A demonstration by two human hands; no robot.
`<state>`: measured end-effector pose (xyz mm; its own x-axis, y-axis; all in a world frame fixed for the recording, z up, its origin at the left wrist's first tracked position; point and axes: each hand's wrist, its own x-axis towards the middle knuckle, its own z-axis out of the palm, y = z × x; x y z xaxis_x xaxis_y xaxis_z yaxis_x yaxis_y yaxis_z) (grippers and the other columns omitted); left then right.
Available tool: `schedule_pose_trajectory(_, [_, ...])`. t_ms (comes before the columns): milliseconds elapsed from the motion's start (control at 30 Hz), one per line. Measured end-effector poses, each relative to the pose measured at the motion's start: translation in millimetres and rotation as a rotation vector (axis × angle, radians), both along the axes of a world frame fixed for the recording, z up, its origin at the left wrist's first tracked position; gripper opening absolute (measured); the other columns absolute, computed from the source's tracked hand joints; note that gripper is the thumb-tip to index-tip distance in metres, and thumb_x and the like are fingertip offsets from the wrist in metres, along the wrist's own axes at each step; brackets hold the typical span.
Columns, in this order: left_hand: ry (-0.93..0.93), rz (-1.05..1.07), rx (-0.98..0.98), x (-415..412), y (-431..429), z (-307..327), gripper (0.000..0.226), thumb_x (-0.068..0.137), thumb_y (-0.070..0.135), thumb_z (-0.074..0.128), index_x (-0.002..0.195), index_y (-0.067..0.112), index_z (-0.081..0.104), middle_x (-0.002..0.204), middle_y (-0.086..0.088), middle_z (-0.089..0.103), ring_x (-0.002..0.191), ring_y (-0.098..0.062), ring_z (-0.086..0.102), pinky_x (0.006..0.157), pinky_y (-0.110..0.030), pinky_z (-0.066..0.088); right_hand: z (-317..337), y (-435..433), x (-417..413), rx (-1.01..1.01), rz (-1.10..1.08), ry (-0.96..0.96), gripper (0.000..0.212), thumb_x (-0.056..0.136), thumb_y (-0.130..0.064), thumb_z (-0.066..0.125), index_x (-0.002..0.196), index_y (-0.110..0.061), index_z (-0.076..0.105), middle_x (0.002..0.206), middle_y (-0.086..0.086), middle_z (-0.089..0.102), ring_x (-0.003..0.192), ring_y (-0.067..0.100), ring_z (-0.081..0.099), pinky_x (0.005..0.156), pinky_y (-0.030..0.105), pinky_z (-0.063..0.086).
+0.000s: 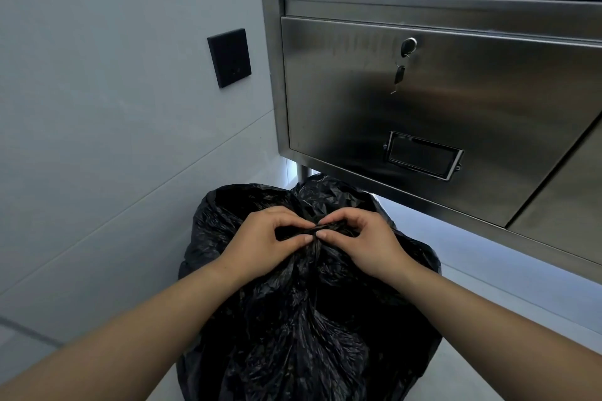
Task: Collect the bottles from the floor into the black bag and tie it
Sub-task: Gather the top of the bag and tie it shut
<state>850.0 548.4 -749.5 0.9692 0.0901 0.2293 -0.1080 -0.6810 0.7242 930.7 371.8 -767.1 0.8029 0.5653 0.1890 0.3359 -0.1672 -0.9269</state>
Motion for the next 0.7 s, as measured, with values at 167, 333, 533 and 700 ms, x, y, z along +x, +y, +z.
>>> schedule_pose_trajectory(167, [0.002, 0.01, -0.007, -2.4, -5.3, -0.3, 0.048, 0.056, 0.063, 0.072, 0.094, 0.034, 0.073, 0.093, 0.017, 0.066, 0.092, 0.006, 0.06, 0.083, -0.005, 0.042, -1.5, 1.6, 0.4, 0.009, -0.077, 0.022, 0.008, 0.073, -0.025, 0.076, 0.073, -0.029, 0.07, 0.076, -0.011, 0.072, 0.074, 0.001, 0.066, 0.07, 0.015, 0.05])
schedule_pose_trajectory(333, [-0.003, 0.032, 0.124, -0.7, -7.0, -2.1, 0.034, 0.067, 0.035, 0.08, 0.1, 0.032, 0.071, 0.094, 0.017, 0.066, 0.091, 0.004, 0.061, 0.083, -0.006, 0.043, -2.8, 2.1, 2.7, -0.008, -0.12, 0.043, 0.009, 0.074, -0.03, 0.076, 0.068, -0.03, 0.068, 0.071, -0.008, 0.071, 0.068, 0.004, 0.064, 0.066, 0.017, 0.05])
schedule_pose_trajectory(533, [-0.018, 0.032, 0.11, -4.3, -4.3, -3.3, 0.025, 0.072, 0.031, 0.076, 0.097, 0.032, 0.073, 0.087, 0.019, 0.069, 0.085, 0.007, 0.062, 0.077, -0.005, 0.043, -6.3, 4.3, 3.9, -0.021, -0.16, 0.143, 0.011, 0.076, -0.036, 0.072, 0.069, -0.029, 0.067, 0.068, -0.001, 0.069, 0.063, 0.008, 0.062, 0.065, 0.023, 0.05])
schedule_pose_trajectory(700, [-0.108, 0.083, 0.031, -7.6, -7.3, -3.8, 0.025, 0.073, 0.031, 0.076, 0.098, 0.035, 0.072, 0.088, 0.028, 0.067, 0.09, 0.011, 0.061, 0.08, -0.003, 0.042, -5.6, 7.6, 2.9, 0.007, -0.206, 0.199, 0.008, 0.076, -0.034, 0.074, 0.072, -0.027, 0.07, 0.054, -0.01, 0.064, 0.053, 0.002, 0.058, 0.054, 0.011, 0.044])
